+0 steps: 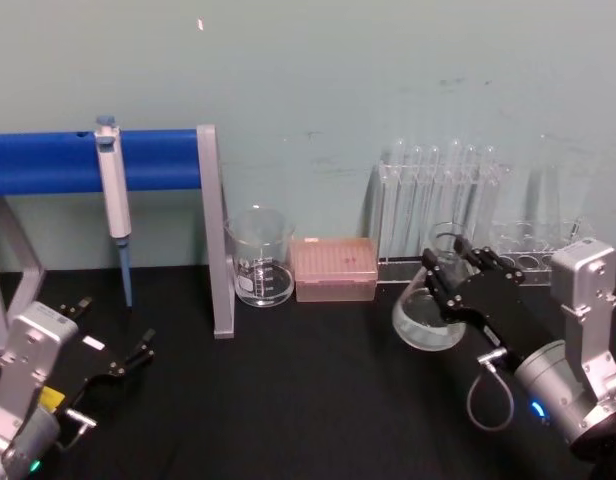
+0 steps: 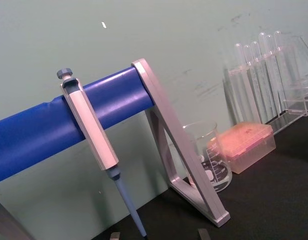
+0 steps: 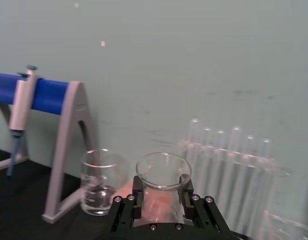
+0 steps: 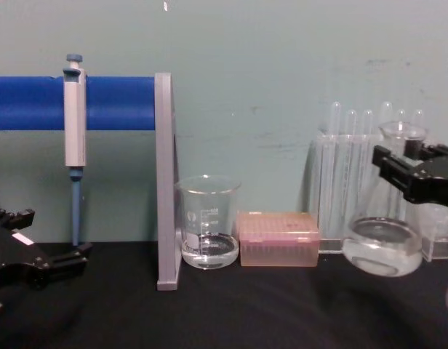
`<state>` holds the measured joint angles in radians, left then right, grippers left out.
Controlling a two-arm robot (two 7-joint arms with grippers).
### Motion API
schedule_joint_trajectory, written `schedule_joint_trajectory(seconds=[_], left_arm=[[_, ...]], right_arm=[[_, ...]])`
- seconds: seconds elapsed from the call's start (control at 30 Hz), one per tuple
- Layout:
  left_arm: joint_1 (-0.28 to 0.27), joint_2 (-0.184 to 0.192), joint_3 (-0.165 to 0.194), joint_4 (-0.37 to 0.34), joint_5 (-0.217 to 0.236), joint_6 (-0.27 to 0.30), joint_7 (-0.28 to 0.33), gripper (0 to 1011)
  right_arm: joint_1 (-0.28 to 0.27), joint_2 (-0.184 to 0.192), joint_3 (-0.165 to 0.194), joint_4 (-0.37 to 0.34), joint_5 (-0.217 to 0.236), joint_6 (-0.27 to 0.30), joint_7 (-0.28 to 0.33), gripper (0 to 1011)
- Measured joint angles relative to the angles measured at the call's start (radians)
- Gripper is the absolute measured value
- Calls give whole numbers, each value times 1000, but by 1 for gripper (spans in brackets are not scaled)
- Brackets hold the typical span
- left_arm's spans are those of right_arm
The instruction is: Grasp the erlenmeyer flask with one hand, shake it three times, then place it back.
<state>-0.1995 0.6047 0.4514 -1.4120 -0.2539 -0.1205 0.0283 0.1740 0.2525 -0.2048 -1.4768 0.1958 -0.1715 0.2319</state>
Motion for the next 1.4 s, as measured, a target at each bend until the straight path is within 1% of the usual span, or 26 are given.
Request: schedule_joint_trajectory(seconds=[0.37,0.67,0.9,1.07,1.33,1.4], left_arm=[[0,0,0,0,0,0,0,1001],[0,0,0,0,0,0,0,1001],[0,0,0,0,0,0,0,1001],[0,0,0,0,0,0,0,1001],[0,0,0,0,0,0,0,1001],[0,0,0,0,0,0,0,1001]], right_arm=[[-23,-20,64,-10,-33,14,-48,451],[-33,-33,94,-16,-52,20,-52,451],[-34,-39,101,-16,-56,21,-38,451],[-32,-39,99,-14,-56,21,-18,451],[-23,-32,74,-10,-42,17,29,451],[-17,-28,63,-6,-34,14,47,451]])
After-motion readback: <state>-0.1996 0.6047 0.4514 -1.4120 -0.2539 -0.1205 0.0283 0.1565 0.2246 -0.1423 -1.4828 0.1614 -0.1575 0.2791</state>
